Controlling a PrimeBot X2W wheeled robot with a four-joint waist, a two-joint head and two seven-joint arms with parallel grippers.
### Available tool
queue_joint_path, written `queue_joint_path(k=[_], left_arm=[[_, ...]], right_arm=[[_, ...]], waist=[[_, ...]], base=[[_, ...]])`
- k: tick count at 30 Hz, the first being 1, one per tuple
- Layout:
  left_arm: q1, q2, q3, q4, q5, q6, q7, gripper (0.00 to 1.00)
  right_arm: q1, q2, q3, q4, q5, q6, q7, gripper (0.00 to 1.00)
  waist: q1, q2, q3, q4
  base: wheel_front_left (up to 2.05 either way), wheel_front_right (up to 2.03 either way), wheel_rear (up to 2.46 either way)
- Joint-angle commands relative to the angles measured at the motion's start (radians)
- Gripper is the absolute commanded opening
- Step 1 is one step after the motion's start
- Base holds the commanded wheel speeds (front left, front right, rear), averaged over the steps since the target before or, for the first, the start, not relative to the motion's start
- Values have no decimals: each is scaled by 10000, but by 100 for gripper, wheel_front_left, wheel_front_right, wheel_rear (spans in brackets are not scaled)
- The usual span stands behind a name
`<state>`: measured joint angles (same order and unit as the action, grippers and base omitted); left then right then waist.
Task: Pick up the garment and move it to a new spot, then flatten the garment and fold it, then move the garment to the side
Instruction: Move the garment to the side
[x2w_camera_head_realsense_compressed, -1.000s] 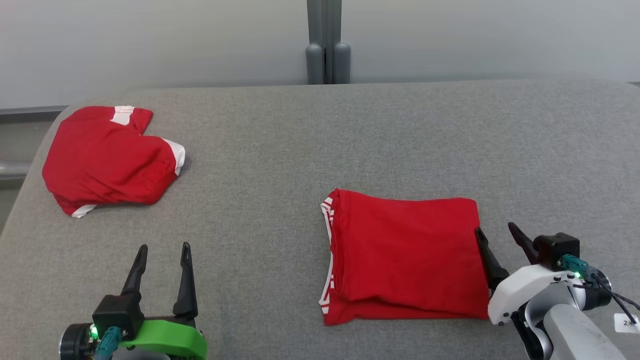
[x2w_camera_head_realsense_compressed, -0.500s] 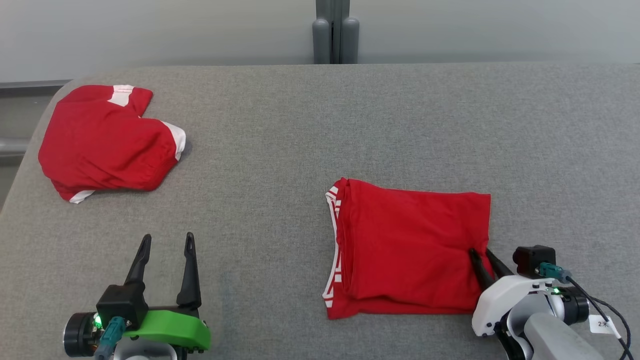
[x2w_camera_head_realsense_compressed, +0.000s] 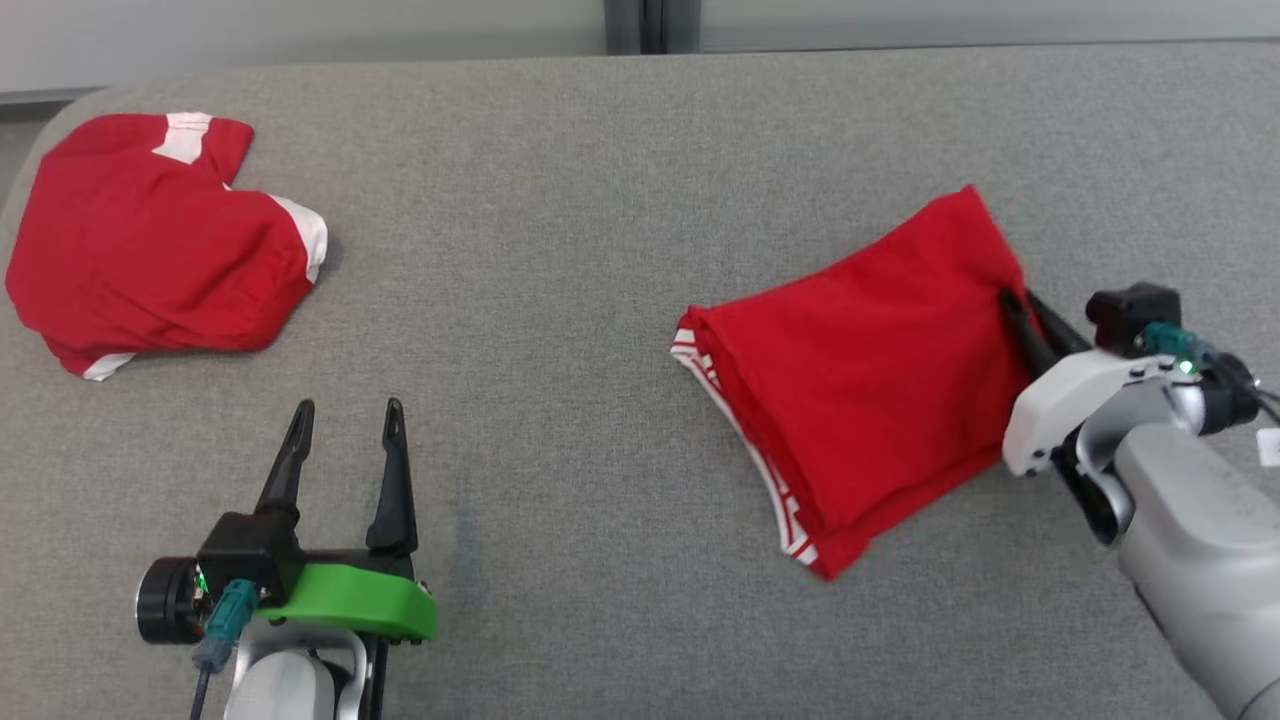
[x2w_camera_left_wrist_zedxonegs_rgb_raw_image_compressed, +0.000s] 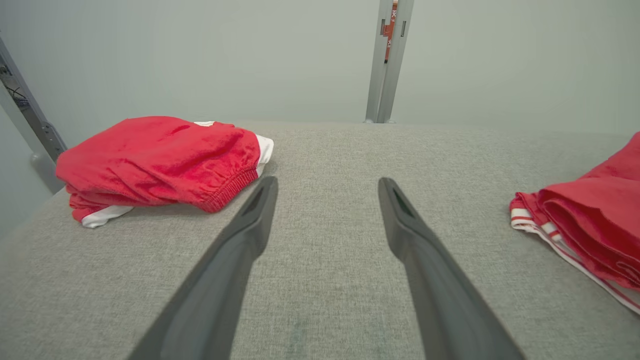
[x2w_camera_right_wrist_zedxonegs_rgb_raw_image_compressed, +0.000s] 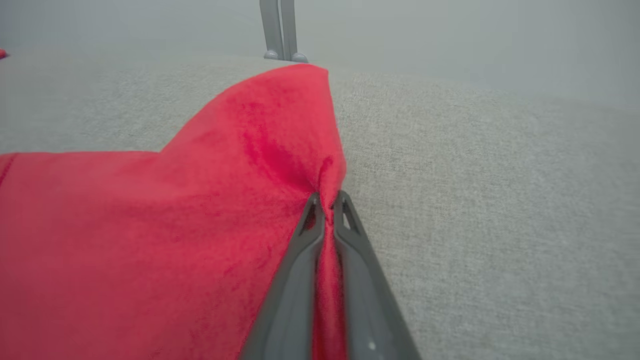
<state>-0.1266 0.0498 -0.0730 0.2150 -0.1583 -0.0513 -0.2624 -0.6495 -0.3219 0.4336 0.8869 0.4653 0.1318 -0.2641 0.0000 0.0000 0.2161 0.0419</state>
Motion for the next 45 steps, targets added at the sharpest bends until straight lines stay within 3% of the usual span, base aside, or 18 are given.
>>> queue_joint_path(k=[1, 10, 19, 29, 38, 39, 40, 45], left_arm=[[-308, 16, -52, -102, 54, 89, -31, 100], [-1259, 44, -130, -650, 423, 144, -20, 100], [-2004, 528, -152, -1052, 1009, -47, -19, 100], [-1972, 769, -242, -1398, 1177, -104, -11, 100], [-1695, 790, -340, -1768, 1205, 47, -11, 100], [-1685, 773, -353, -1783, 1198, 73, -9, 100], [-1679, 755, -371, -1788, 1189, 84, -9, 100], [-1585, 693, -354, -1706, 1050, 131, -9, 100]], right_arm=[[-447, -315, -1, 32, 117, -22, 0, 0], [-2306, -2202, 136, -36, 507, -22, -1, 0], [-3983, -4110, 454, -32, 932, -22, 9, 0], [-5089, -4952, 1102, 482, 1373, -22, 319, 0], [-5956, -5094, 1639, 1222, 1553, -22, 440, 0], [-6047, -5087, 1694, 1348, 1561, -22, 418, 26], [-6109, -5103, 1719, 1471, 1549, -22, 388, 100], [-6295, -4998, 1823, 1845, 1322, -22, 106, 100]], waist=[[0, 0, 859, -208], [0, 0, 2831, -919], [0, 0, 4080, -1733], [0, 0, 4224, -1817], [0, 0, 4330, -1655], [0, 0, 4338, -1623], [0, 0, 4337, -1593], [0, 0, 4103, -1489]], base=[[0, 0, 0], [0, 0, 0], [0, 0, 0], [0, 0, 0], [0, 0, 0], [0, 0, 0], [0, 0, 0], [0, 0, 0]])
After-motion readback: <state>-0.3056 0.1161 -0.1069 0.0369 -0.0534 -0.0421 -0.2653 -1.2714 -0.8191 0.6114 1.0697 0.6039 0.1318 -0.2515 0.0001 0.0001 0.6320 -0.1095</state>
